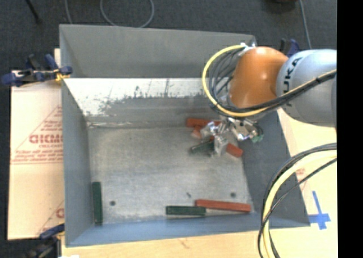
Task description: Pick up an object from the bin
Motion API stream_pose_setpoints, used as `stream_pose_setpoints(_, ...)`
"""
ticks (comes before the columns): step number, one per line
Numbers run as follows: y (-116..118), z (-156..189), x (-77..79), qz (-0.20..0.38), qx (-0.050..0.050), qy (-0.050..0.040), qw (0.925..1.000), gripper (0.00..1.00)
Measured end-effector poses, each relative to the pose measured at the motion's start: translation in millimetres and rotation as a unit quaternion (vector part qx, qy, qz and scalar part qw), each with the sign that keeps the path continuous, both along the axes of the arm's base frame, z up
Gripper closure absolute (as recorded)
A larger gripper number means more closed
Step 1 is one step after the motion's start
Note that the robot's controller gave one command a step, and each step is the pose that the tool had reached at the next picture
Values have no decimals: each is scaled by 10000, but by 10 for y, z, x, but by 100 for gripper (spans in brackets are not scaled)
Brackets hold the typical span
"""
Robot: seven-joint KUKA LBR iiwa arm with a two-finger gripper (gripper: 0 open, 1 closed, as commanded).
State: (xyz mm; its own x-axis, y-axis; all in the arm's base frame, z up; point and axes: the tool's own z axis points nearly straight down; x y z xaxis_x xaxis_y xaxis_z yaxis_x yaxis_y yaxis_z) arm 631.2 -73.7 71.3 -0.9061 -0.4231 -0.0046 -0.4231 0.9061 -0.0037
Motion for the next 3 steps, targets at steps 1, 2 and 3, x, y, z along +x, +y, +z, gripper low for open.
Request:
stream_pose_setpoints(1, 135, 841, 55, 2369, -13, -24, 9715, 100)
stream_pose_setpoints(2, 139, 815, 41, 2351, 6, 5, 9720, 0)
stream_pose_setpoints(3, -30, -17, 246, 2420, 8, -3, 9703, 0)
